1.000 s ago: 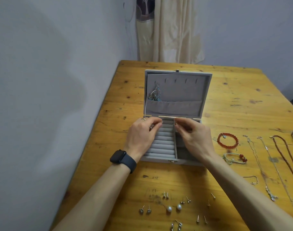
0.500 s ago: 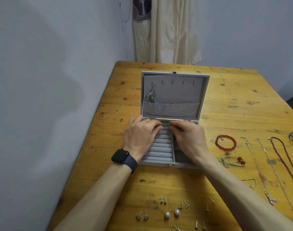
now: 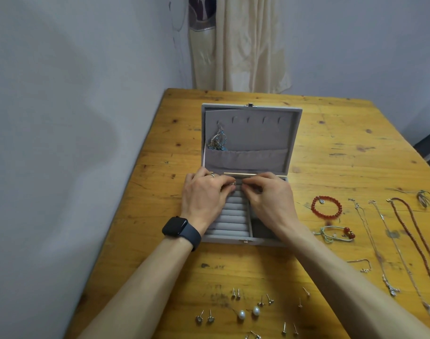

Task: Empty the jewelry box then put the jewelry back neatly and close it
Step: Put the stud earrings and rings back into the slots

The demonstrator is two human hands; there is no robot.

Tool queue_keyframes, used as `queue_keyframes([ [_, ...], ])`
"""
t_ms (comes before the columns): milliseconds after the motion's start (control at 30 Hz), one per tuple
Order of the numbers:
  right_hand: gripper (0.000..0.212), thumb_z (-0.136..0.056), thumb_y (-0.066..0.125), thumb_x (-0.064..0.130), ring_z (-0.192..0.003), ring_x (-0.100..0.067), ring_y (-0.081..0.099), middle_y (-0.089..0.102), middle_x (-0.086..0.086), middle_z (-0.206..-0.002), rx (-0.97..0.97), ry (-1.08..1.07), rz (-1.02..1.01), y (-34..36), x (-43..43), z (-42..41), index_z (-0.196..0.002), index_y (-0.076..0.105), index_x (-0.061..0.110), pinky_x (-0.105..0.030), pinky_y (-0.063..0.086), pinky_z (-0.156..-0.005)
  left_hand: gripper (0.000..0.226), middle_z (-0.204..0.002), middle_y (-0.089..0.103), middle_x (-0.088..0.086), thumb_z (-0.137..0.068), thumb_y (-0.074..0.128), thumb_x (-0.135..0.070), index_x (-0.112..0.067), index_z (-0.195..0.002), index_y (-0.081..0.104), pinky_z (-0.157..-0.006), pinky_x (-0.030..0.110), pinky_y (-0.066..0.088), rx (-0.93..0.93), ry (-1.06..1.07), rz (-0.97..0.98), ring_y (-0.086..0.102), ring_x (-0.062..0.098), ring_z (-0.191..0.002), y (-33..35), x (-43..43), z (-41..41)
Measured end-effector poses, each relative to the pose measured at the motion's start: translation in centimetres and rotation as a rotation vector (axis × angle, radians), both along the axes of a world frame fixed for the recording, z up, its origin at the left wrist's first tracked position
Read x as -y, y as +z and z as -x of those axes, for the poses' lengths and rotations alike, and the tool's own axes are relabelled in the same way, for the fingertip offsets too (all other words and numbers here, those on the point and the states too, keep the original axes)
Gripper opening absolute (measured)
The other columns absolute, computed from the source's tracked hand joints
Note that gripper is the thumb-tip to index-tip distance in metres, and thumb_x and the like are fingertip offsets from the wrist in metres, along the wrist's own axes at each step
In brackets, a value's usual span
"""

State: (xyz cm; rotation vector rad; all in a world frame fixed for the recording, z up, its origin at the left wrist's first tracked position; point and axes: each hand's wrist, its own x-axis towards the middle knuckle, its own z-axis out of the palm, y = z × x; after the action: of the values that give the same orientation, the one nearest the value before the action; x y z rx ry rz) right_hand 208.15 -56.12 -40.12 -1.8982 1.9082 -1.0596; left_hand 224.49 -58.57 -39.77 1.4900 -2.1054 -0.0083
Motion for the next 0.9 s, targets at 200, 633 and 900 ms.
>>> queue_keyframes([
  [200, 0.026, -0.086, 0.073, 0.025, -0.087, -0.006, 0.067, 0.073, 0.005, -0.095, 0.155, -0.024, -0.083, 0.1, -0.1, 0.2, -0.111, 0.073, 0.021, -0.026, 0.054, -0.086, 0.024, -0.096, 0.075, -0.006, -0.092, 0.064, -0.043, -0.034, -0.112, 0.074, -0.084, 0.035, 0.036, 0.034, -0.021, -0.099, 0.056, 0.019, -0.1, 0.9, 0.0, -0.2],
  [633, 0.025, -0.083, 0.074, 0.024, -0.086, -0.009, 0.067, 0.072, 0.004, -0.097, 0.13, 0.002, -0.057, -0.1, -1.0, 0.4, -0.108, 0.073, 0.02, -0.031, 0.055, -0.085, 0.014, -0.087, 0.074, -0.01, -0.091, 0.068, -0.037, -0.033, -0.101, 0.077, -0.075, 0.033, 0.038, -0.014, -0.003, -0.042, 0.058, 0.017, -0.089, 0.4, 0.1, 0.3],
  [900, 0.027, -0.085, 0.074, 0.025, -0.087, -0.008, 0.066, 0.072, 0.003, -0.1, 0.139, 0.015, -0.041, -0.3, -1.1, 0.5, -0.11, 0.073, 0.016, -0.026, 0.055, -0.086, 0.018, -0.099, 0.072, -0.015, -0.092, 0.063, -0.044, -0.038, -0.104, 0.076, -0.082, 0.034, 0.031, -0.032, 0.064, -0.132, 0.052, 0.014, -0.102, 0.8, -0.2, 1.3],
])
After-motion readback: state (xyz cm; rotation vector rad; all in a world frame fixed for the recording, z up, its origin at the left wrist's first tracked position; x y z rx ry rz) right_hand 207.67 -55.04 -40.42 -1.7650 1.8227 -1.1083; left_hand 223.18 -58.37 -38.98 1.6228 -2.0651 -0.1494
